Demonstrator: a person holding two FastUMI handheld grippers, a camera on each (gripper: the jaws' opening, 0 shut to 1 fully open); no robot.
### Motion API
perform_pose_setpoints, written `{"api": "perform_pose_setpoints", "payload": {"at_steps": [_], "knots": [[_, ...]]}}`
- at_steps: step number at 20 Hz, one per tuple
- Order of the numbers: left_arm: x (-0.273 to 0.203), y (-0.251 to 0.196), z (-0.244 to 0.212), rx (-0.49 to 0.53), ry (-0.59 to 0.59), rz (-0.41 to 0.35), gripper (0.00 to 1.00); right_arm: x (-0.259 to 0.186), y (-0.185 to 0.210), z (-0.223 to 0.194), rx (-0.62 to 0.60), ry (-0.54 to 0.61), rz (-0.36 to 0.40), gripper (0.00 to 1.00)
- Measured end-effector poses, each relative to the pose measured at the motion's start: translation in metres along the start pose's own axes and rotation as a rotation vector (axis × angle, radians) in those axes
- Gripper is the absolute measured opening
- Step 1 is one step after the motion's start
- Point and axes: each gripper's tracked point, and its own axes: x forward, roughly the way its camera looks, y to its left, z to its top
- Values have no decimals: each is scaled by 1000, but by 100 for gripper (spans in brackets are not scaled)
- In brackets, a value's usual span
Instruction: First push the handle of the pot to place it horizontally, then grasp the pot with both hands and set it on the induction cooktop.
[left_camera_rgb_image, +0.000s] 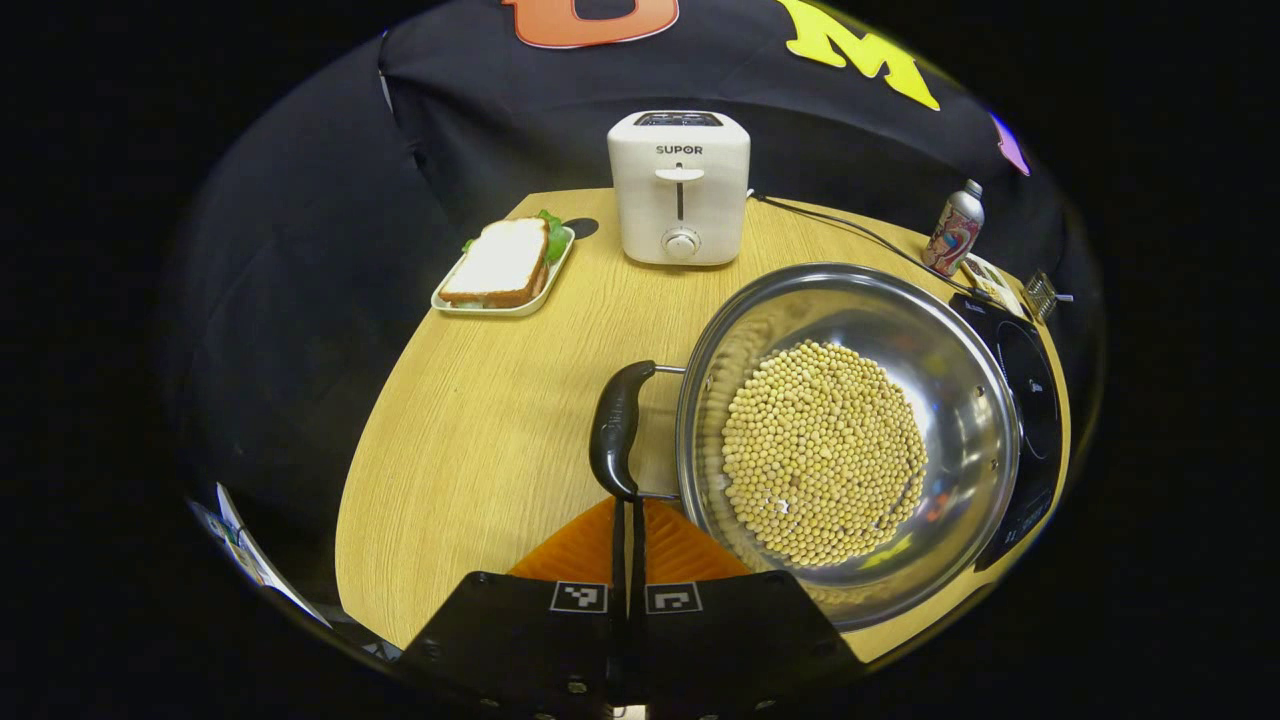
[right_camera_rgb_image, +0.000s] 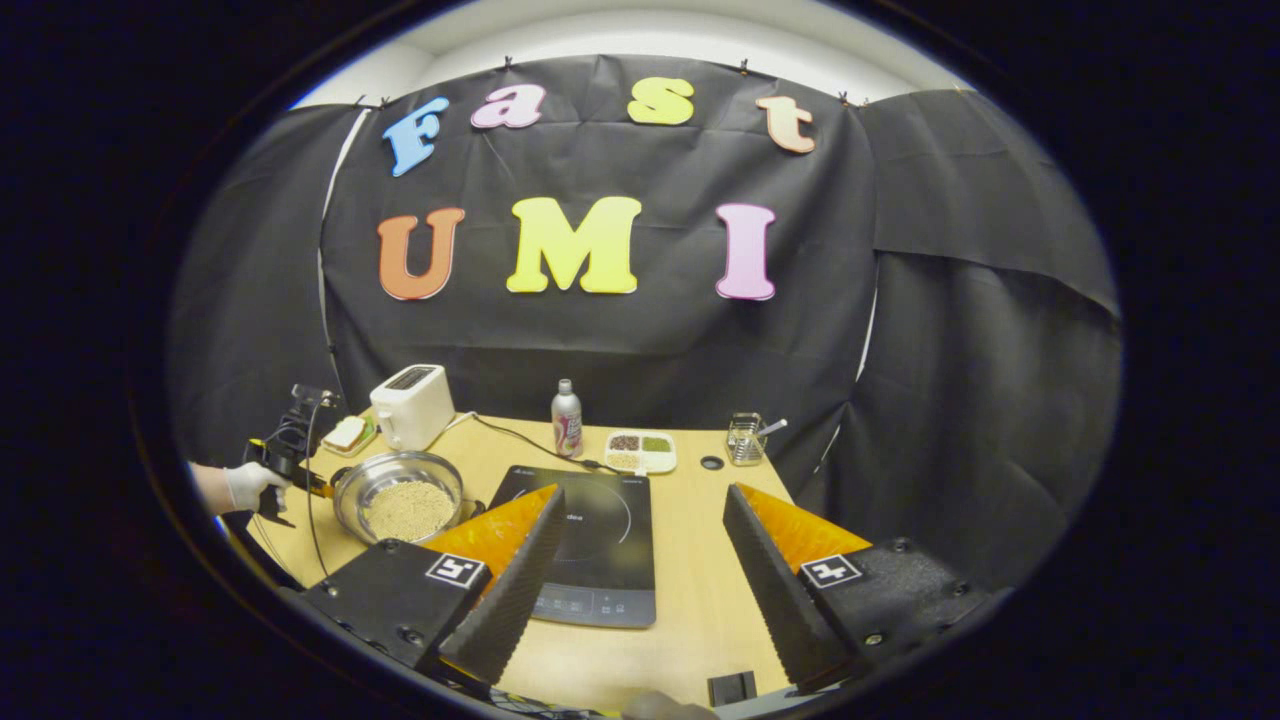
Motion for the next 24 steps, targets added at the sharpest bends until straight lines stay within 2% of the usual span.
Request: {"api": "perform_pose_setpoints", "payload": {"at_steps": [3,5,7,10,11,14,16,18,21,24], "knots": [[-8,4,0,8,-36,-6,0,16,15,-14,19,30,25,99],[-15,17,7,10,-91,19,0,32,34,-22,36,53,59,98],[-24,20,15,15,-136,-7,0,50,59,-32,16,77,100,98],[-34,29,25,37,-177,-18,63,82,101,-46,-37,118,180,99],[-36,30,31,36,-195,-21,62,94,118,-51,-36,136,214,98],[-31,19,42,35,-206,-62,98,137,168,-83,-19,256,296,99],[-20,16,47,66,-202,-53,98,164,189,-98,9,330,313,99],[-11,6,53,92,-196,-62,98,186,209,-104,-5,353,317,99],[7,-5,54,108,-163,-76,98,211,239,-123,-36,413,333,92],[22,-11,52,103,-127,-81,98,230,262,-145,-35,486,346,90]]}}
